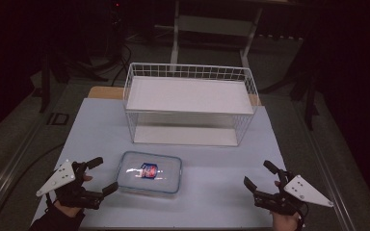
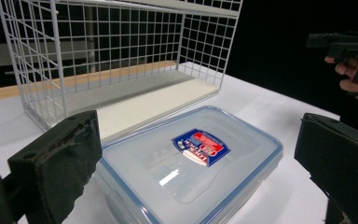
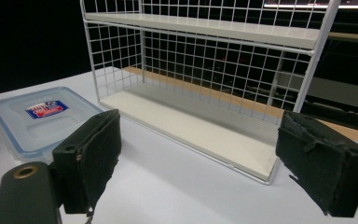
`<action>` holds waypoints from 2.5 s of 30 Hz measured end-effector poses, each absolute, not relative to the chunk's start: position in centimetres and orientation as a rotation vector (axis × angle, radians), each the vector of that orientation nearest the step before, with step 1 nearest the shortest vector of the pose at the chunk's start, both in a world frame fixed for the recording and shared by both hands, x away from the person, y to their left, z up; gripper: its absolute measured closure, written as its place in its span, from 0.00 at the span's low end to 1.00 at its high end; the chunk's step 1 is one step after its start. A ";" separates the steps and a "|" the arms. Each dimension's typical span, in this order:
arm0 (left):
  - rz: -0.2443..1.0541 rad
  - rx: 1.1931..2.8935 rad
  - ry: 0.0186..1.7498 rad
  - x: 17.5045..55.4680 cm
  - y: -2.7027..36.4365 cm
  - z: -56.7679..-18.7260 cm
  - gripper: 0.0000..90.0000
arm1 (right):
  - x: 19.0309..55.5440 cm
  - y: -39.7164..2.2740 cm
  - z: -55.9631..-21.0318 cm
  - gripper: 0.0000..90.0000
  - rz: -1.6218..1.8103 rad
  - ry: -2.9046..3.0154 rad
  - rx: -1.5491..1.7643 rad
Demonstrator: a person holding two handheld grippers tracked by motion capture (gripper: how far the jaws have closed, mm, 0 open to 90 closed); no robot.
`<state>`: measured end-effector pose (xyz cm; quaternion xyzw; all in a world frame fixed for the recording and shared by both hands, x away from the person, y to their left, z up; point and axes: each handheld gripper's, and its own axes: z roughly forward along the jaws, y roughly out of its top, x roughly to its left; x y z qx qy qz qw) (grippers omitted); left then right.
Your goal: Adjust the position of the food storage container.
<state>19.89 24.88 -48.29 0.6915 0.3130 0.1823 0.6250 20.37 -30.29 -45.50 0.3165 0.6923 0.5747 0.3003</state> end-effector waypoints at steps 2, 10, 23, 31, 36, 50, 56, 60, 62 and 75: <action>0.425 1.596 0.720 19.8 24.8 -47.9 0.01 | 20.3 -30.2 -45.3 0.15 1.527 1.832 0.851; 0.416 1.620 0.723 20.6 25.7 -46.5 0.01 | 19.9 -29.7 -44.7 0.15 1.539 1.832 0.848; 0.444 1.825 0.893 23.2 28.6 -48.3 0.42 | 19.6 -29.3 -44.5 0.15 1.579 1.831 0.865; 0.408 2.034 1.011 24.3 28.0 -51.3 0.81 | 19.5 -29.2 -44.4 0.15 1.589 1.837 0.861; 0.352 2.101 0.981 24.5 26.5 -52.0 0.98 | 19.6 -29.1 -44.6 0.15 1.592 1.847 0.867; 0.313 2.140 0.909 24.7 24.6 -52.3 1.00 | 19.8 -29.2 -44.8 0.15 1.584 1.859 0.876; 0.291 2.154 0.873 24.8 23.3 -52.2 1.00 | 19.9 -29.0 -44.8 0.15 1.582 1.874 0.880; 0.254 2.158 0.852 25.0 22.3 -52.2 1.00 | 20.0 -28.9 -44.9 0.15 1.581 1.881 0.874; 0.229 2.160 0.833 25.1 21.6 -52.2 1.00 | 20.0 -28.9 -45.0 0.15 1.582 1.885 0.874; 0.209 2.141 0.805 25.3 20.7 -51.8 1.00 | 20.1 -28.8 -45.1 0.15 1.583 1.898 0.874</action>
